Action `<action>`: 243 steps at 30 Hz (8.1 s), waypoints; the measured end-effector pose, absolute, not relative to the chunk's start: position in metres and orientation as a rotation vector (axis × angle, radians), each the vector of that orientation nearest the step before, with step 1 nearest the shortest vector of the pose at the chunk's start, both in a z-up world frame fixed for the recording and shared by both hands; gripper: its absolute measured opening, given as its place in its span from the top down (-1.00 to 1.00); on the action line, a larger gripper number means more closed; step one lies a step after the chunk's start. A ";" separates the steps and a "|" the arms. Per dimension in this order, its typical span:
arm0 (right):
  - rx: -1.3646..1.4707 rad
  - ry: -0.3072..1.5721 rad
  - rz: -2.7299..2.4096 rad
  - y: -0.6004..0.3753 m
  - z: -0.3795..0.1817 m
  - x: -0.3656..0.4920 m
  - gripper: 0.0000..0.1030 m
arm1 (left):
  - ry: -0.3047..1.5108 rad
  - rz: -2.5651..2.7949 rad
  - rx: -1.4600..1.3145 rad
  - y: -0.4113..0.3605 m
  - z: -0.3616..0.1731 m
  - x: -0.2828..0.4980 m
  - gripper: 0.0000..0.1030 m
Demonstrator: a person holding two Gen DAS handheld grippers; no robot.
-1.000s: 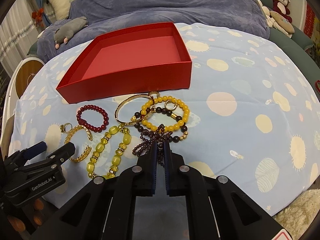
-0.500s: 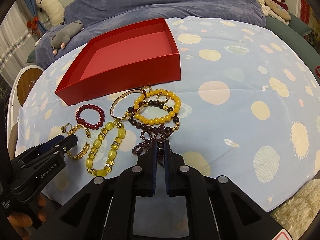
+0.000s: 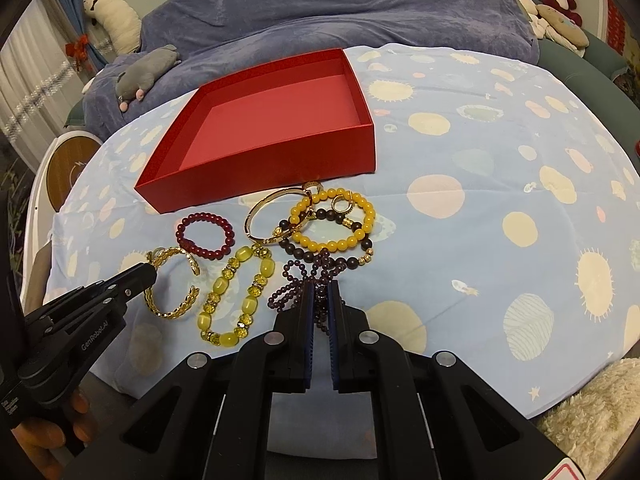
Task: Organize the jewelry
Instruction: 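Grasp the twisted gold bangle with the left gripper while the right carries the garnet strand over the red box, then lower both items into the red box and open both grippers, then grasp the yellow beaded bracelet with the left gripper, then grasp the thin gold bangle with the right gripper while the left lifts the yellow bracelet, then carry both bracelets into the red box and open both grippers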
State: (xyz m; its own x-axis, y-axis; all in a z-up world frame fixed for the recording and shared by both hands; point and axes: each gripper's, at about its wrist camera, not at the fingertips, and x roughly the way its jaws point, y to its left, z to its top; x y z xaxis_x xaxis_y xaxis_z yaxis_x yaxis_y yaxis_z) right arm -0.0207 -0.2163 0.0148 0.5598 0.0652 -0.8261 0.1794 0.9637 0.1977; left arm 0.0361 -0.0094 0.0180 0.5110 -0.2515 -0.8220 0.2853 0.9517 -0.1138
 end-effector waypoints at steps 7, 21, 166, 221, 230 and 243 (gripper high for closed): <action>0.264 0.933 -0.026 -0.216 0.047 -0.013 0.88 | 0.953 -0.340 0.031 -0.009 0.055 0.042 0.93; 0.243 0.830 0.070 -0.237 0.111 0.119 0.88 | 0.808 -0.407 0.114 -0.051 0.126 0.160 0.92; 0.002 1.047 -0.035 -0.166 -0.014 0.080 -0.13 | 1.070 -0.243 0.035 -0.005 -0.003 0.061 0.80; 0.224 0.867 0.028 -0.235 0.087 0.103 -0.13 | 0.824 -0.469 0.002 -0.063 0.153 0.150 0.84; 0.182 0.941 0.012 -0.234 0.052 0.188 -0.13 | 0.887 -0.443 -0.019 -0.078 0.107 0.221 0.86; 0.184 1.032 -0.007 -0.233 0.006 0.235 -0.13 | 0.975 -0.350 -0.020 -0.048 0.049 0.242 0.85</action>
State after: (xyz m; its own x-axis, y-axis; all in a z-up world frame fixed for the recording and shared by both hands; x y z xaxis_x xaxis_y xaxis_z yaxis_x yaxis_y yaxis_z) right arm 0.2353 -0.2326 0.0056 0.5144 0.0813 -0.8537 0.0923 0.9845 0.1493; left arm 0.2425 -0.0480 0.0494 0.5100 -0.2994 -0.8064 0.2818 0.9439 -0.1722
